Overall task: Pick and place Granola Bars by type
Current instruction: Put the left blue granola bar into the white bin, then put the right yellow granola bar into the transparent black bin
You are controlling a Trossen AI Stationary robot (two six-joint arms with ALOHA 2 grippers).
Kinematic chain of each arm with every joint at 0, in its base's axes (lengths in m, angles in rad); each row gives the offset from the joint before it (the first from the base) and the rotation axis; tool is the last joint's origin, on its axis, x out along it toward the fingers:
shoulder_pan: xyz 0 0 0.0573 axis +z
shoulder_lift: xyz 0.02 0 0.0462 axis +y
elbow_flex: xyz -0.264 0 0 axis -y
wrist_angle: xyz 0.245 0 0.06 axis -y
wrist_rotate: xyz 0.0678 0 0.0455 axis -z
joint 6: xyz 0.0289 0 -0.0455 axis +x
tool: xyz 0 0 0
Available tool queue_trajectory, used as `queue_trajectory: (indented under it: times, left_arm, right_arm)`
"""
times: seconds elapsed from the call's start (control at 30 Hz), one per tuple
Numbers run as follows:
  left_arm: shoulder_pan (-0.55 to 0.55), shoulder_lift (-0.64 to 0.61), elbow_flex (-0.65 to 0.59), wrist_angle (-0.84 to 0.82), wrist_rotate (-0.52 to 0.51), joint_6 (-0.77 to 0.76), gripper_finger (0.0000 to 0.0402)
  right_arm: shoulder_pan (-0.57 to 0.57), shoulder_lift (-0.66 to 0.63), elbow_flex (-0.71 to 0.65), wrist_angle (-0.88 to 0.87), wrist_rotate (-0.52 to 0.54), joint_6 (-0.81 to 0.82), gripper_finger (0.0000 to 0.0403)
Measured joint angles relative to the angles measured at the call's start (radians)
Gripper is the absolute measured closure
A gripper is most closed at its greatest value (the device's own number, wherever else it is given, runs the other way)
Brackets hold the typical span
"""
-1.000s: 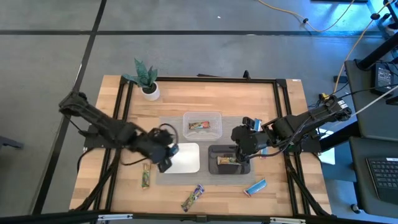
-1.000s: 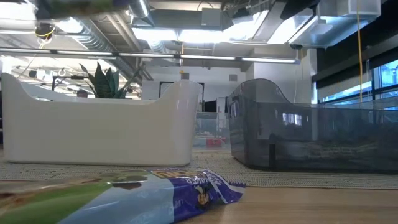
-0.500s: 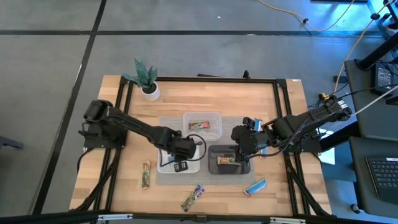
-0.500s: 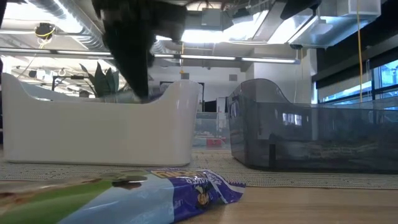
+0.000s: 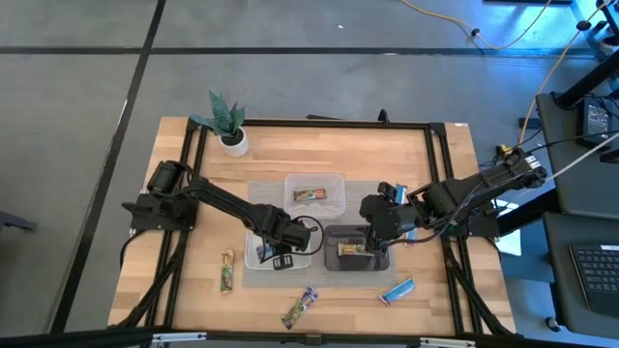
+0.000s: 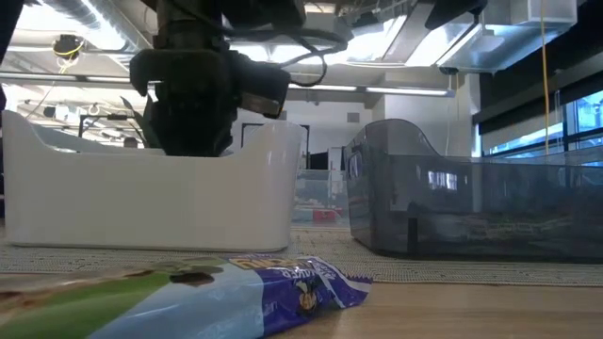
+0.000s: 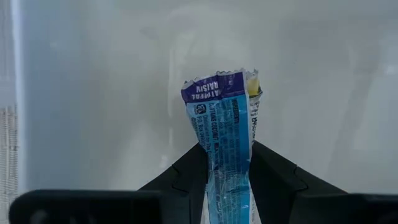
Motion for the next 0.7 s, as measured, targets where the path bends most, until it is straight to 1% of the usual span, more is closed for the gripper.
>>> queue_trajectory:
  times: [0.13,0.3,0.37,0.43,0.5,0.63,0.7]
  left_arm:
    - [0.0,-0.004,0.0,-0.002,0.003,-0.031,0.0291]
    - [0.0,-0.005,0.0,-0.002,0.012,-0.033,0.0252]
    - [0.0,-0.006,0.0,-0.004,0.012,-0.04,0.0234]
    - [0.0,-0.022,0.0,-0.018,0.015,-0.05,0.0219]
    - [0.0,-0.055,0.0,-0.028,0.026,-0.05,0.021]
    - [0.0,-0.146,0.0,-0.035,0.0,-0.027,0.0204]
    - [0.0,-0.197,0.0,-0.025,-0.042,0.007,0.0206]
  right_arm:
    - [0.0,0.0,0.0,-0.01,0.0,0.014,0.0175]
    - [0.0,0.0,0.0,-0.013,-0.005,0.015,0.0175]
    - [0.0,0.0,0.0,-0.013,-0.026,0.014,0.0175]
    - [0.0,0.0,0.0,-0.021,-0.073,0.02,0.0175]
    - [0.0,-0.002,0.0,-0.052,-0.083,0.099,0.0175]
    - [-0.014,-0.023,0.0,-0.213,0.023,0.328,0.0175]
    - [-0.015,-0.03,0.0,-0.321,0.04,0.454,0.0175]
